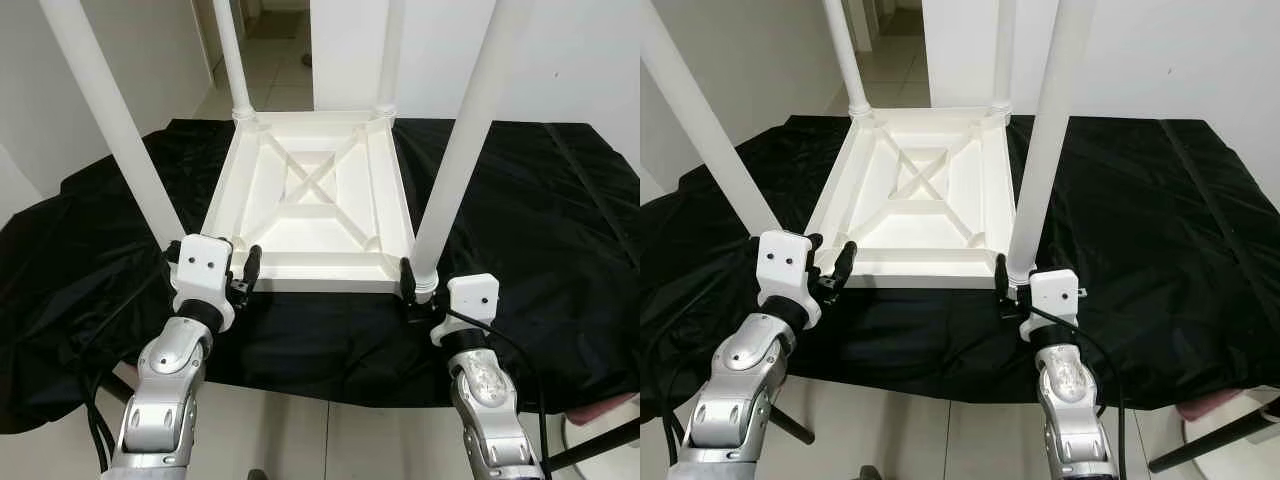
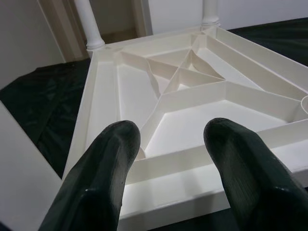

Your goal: Building children table

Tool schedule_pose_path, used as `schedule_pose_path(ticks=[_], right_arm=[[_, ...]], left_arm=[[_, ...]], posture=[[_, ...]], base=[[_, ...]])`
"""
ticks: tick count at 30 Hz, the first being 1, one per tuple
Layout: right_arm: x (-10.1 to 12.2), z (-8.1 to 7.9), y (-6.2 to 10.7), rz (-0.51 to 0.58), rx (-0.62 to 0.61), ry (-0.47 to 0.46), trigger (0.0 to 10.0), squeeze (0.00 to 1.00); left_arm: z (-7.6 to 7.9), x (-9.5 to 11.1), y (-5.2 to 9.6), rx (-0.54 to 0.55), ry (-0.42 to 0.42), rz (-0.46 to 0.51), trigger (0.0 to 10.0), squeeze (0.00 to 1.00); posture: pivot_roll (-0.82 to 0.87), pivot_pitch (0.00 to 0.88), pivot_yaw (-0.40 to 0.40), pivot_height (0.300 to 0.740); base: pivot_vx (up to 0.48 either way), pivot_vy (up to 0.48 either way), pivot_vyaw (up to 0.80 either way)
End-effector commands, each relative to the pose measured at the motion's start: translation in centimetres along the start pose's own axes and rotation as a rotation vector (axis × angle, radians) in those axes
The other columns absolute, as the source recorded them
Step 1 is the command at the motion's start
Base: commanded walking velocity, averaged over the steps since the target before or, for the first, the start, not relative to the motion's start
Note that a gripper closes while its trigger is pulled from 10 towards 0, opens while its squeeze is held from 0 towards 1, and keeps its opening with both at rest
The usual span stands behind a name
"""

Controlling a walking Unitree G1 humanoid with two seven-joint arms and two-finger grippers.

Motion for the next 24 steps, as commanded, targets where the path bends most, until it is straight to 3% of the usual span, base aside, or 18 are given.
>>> schedule_pose_path(ticks=[1, 8, 16, 19, 24], right_arm=[[0.3, -0.7, -0.5, 0.007, 0.029, -0.014, 10.0, 0.00], [2.0, 0.5, -2.7, 0.052, -0.053, -0.062, 10.0, 0.00], [2.9, 1.1, -3.7, 0.068, -0.068, -0.057, 10.0, 0.00], [3.2, 1.5, -4.5, 0.069, -0.082, -0.035, 10.0, 0.00], [4.0, 1.9, -5.6, 0.092, -0.091, -0.045, 10.0, 0.00]], left_arm=[[0.0, 0.1, -0.4, -0.032, 0.004, 0.003, 10.0, 0.00], [1.6, -0.4, -1.6, -0.090, 0.043, 0.009, 10.0, 0.00], [3.3, -0.6, -2.4, -0.104, 0.049, 0.014, 10.0, 0.00], [2.7, -0.3, -3.2, -0.037, 0.095, 0.004, 10.0, 0.00], [1.5, -0.8, -3.9, 0.039, 0.095, -0.034, 10.0, 0.00]], posture=[[0.06, 0.000, 0.079, 0.740], [0.04, 0.026, -0.015, 0.740], [0.04, 0.038, -0.033, 0.740], [0.04, 0.040, -0.017, 0.740], [0.05, 0.036, -0.015, 0.740]], base=[[0.000, 0.000, 0.00], [0.000, 0.000, 0.00], [0.000, 0.000, 0.00], [0.000, 0.000, 0.00], [0.000, 0.000, 0.00]])
Point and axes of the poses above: a point about 5 cm out from each wrist's last joint towards the gripper, its own y axis pointing back from the gripper into the wrist, its own x axis along the axis of the wrist's last joint, z = x × y, the point moved 2 cm from there along -y, pointing out of the wrist towards the gripper, and after that the axes turned 3 degrees about y, right-handed, at the moved point
